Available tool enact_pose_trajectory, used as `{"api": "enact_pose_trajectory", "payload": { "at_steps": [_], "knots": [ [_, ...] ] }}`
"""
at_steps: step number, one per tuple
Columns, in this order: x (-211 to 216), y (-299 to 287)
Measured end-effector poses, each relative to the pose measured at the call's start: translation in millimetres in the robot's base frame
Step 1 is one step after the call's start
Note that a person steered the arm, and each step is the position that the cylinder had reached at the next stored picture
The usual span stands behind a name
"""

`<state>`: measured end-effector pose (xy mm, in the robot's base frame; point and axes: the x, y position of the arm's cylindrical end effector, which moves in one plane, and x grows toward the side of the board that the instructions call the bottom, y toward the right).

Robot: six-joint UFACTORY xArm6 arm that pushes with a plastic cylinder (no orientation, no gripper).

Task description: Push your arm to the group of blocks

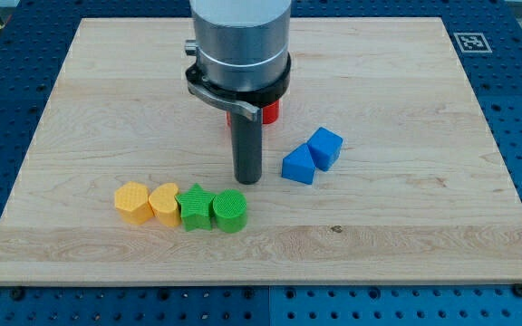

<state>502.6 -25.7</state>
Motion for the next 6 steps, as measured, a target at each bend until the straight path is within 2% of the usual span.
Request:
{"api": "enact_pose_trajectory", "payload": {
  "at_steps": [4, 6],
  "knots": [
    [0, -61],
    [7, -73]
  ]
}}
